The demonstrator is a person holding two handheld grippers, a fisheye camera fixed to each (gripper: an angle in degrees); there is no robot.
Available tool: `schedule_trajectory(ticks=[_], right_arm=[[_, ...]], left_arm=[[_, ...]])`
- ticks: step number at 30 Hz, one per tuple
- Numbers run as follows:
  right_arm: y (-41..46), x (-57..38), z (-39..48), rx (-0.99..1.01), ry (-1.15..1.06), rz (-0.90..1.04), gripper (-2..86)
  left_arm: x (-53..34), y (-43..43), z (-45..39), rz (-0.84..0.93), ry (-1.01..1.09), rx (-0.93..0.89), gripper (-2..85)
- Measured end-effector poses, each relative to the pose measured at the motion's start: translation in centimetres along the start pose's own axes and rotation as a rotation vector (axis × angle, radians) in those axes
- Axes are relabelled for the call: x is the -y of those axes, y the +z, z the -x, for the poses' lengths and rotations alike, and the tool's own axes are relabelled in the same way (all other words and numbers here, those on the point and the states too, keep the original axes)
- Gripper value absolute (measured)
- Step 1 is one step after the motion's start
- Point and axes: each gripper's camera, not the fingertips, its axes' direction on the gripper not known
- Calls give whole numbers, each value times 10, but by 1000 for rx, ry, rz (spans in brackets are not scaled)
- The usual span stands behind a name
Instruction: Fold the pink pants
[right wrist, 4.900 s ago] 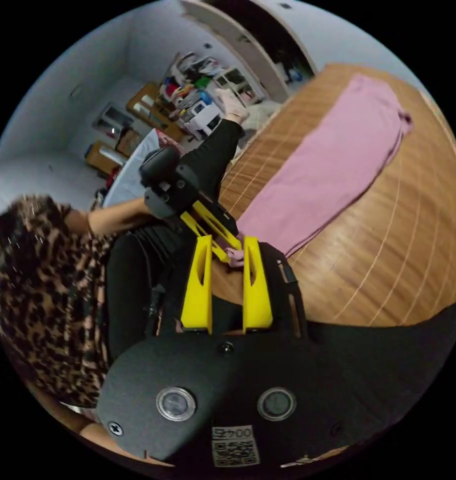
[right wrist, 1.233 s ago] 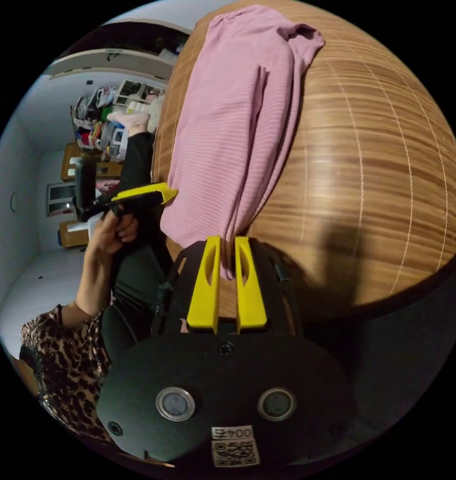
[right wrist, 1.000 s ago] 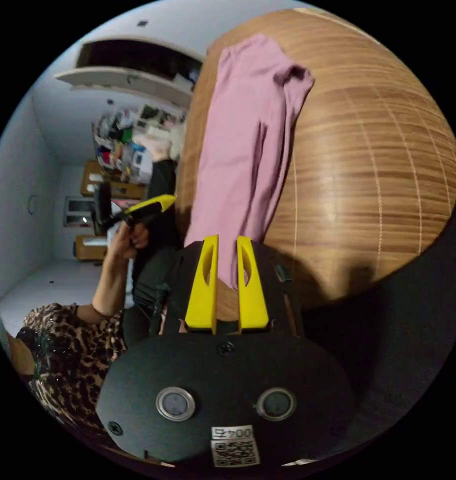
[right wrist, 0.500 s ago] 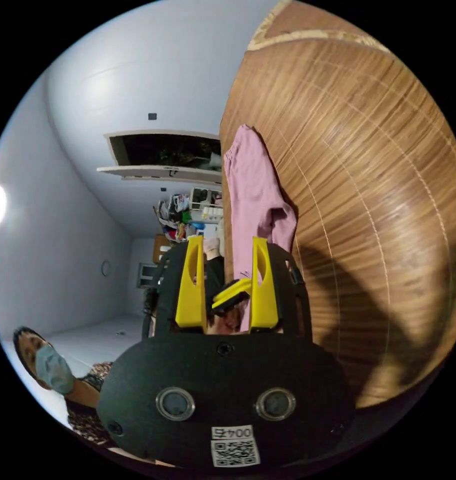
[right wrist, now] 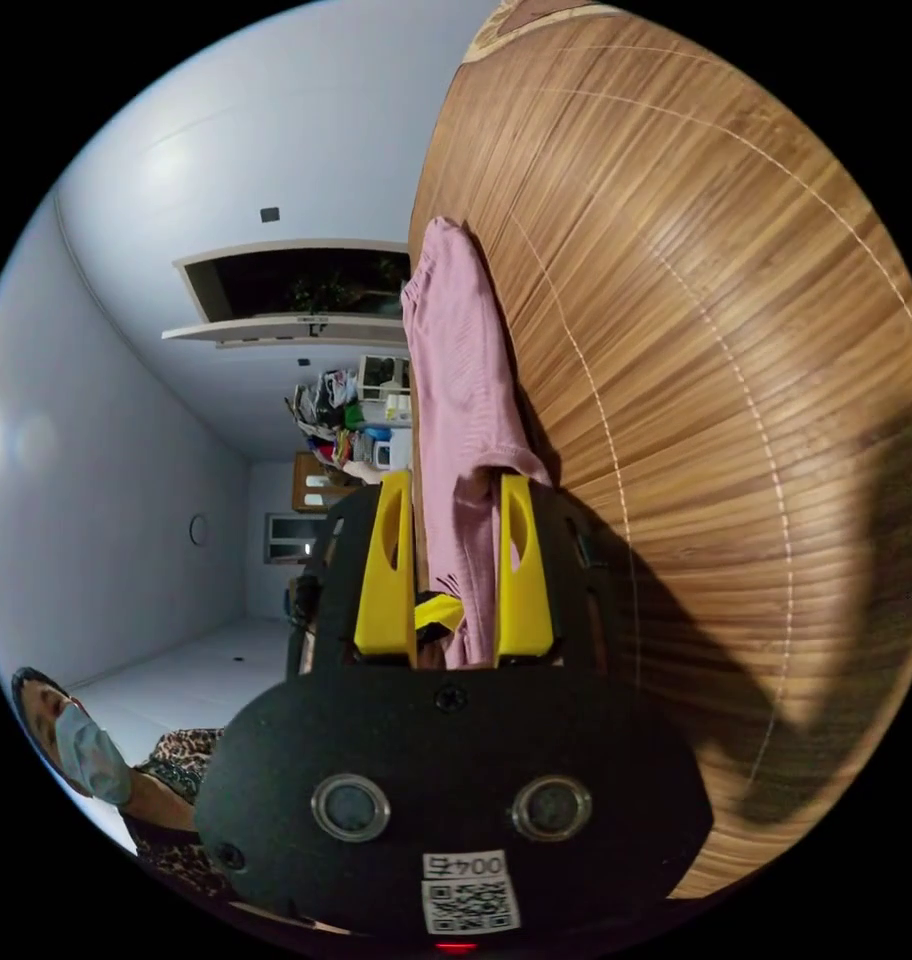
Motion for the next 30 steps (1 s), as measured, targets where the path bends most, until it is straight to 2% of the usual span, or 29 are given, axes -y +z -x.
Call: schedule_trajectory(ticks=[8,12,17,21,23,25,30], right_arm=[[1,19,-4,-100,-69,22,32],[3,30,4,-370,-127,37,26],[8,39,4,-444,-170,59,43],[-4,41,-2,-353,-158,84,42],[-5,37,-13,-163,-136,148,46],[0,33,-22,-99,-109,179,50],[19,32,-32,-156,-86,252,56]], left_arm=[[6,14,-9,-3,3,7,9],[9,19,-12,-2,5,11,8],[14,26,-14,-2,5,12,7],[17,31,-13,-2,2,6,7],[18,33,-13,-2,0,4,6],[20,35,-14,-2,1,5,6],[23,40,-14,-1,1,6,7]])
